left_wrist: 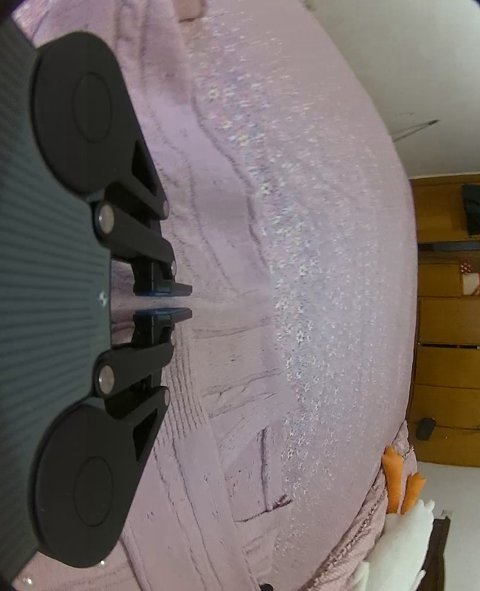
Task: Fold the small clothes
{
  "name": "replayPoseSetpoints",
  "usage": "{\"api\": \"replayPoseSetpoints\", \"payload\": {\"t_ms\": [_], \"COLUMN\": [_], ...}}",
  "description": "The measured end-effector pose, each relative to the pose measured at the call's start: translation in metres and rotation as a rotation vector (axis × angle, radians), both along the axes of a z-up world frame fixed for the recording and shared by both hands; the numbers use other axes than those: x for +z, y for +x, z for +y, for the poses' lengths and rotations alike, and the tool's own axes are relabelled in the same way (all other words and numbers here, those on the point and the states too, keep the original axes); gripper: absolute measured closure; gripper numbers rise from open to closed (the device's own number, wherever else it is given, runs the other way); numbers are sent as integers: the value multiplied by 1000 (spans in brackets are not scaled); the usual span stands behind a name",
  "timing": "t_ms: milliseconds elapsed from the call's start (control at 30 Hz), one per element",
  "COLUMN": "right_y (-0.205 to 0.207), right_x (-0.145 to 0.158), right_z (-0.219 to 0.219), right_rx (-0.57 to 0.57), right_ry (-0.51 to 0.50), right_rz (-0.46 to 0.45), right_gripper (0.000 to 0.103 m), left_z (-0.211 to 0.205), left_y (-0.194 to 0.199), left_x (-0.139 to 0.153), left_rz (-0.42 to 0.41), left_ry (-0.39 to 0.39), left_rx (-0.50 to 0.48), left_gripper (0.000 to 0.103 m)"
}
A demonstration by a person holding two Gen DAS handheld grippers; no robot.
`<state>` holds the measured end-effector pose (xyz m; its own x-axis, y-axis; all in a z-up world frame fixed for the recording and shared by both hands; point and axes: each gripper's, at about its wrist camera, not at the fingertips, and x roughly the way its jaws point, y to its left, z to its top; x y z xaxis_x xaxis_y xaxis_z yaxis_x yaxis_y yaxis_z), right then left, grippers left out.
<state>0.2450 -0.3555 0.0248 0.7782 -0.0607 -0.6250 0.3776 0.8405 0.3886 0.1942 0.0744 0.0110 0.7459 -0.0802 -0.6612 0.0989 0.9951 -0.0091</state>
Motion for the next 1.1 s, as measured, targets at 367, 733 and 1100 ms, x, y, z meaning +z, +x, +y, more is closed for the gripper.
{"api": "replayPoseSetpoints", "payload": {"t_ms": [367,733,1100], "right_y": [-62,-127,-148], "right_x": [6,-9,-26], "right_z": [44,52,42], "right_rx": [236,212,183], "right_ry": [-130,-229,-163], "right_rz": [50,68,55], "right_gripper": [66,63,43], "left_z": [6,0,-30], "left_y": [-8,-17,-30], "left_x": [0,23,15], "left_rz": [42,-72,38], "left_ry": [-119,-70,-65], "left_rx": [14,99,-14], "left_gripper": [59,59,59]}}
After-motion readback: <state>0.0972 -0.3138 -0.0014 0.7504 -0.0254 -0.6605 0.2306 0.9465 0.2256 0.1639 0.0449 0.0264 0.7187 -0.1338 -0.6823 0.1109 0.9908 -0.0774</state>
